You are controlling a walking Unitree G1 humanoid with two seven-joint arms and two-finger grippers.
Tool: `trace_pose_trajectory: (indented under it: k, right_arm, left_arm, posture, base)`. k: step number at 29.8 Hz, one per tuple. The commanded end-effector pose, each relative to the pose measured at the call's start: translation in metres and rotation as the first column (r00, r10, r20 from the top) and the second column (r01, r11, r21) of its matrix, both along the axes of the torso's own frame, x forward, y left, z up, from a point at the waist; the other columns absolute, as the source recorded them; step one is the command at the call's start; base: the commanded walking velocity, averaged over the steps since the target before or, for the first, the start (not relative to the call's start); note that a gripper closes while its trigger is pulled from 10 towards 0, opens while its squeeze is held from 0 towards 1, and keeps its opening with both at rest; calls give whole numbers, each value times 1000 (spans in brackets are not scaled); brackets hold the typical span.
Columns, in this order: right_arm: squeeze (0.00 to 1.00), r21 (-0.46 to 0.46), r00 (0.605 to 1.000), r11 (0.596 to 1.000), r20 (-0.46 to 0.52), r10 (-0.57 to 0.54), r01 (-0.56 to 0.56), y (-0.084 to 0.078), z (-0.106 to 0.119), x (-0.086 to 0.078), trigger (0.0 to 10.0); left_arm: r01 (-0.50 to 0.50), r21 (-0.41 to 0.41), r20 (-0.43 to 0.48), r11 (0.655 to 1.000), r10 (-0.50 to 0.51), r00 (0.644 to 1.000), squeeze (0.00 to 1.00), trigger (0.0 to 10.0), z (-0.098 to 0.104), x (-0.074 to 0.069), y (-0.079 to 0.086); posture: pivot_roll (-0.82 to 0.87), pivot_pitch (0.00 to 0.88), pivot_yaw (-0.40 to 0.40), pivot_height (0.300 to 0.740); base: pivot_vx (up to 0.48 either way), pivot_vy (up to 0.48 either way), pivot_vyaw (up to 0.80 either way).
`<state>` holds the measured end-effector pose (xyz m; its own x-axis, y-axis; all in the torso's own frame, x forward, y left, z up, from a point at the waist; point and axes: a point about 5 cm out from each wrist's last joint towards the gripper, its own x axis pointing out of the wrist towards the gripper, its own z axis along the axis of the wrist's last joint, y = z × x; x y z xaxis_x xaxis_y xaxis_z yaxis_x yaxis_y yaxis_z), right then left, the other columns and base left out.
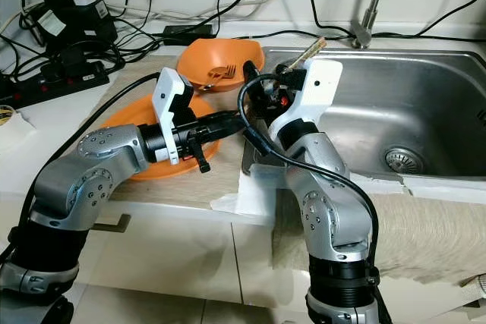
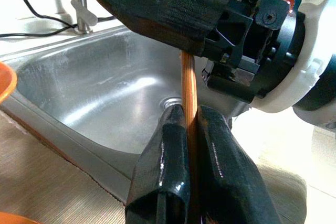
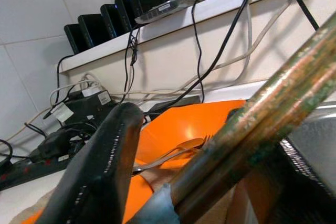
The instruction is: Kitchen organization
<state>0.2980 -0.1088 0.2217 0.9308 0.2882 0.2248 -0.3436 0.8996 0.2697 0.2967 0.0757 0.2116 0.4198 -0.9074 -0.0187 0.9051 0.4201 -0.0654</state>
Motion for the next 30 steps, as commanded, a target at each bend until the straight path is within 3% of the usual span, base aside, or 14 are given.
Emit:
trace_pose_trajectory:
  k: [1,25,26,27,28,30]
  right_arm:
    - [0,-3,998,999,-31,-46,46,-5,-5,4,0]
    - [0,-10,997,999,-58,-53,53,-6,-12,2,0]
    - [0,-9,997,999,-59,-53,53,-6,-12,2,0]
    - [0,-9,997,999,-60,-54,53,-6,-12,2,0]
    - [0,-9,997,999,-61,-53,53,-6,-12,2,0]
    - [0,-9,997,999,-62,-53,53,-6,-13,2,0]
  left_arm:
    - [1,6,44,1000,-1,999,0,0,8,0,2]
    - [-21,33,44,999,19,999,0,118,5,1,2]
    - [-23,37,44,999,21,999,0,2863,5,2,2]
    - [-24,39,44,999,22,999,0,3490,5,2,2]
    - [-28,45,42,999,26,999,0,10000,4,2,2]
    - [-30,49,41,998,28,999,0,10000,4,2,2]
  posture:
    - [-9,0,73,736]
    - [-10,0,76,736]
    - [-10,0,76,736]
    - [-10,0,75,736]
    - [-10,0,75,736]
    - [-9,0,75,736]
  base:
    - [0,0,0]
    - [0,0,0]
    - [0,0,0]
    - [0,0,0]
    - [0,0,0]
    - [0,0,0]
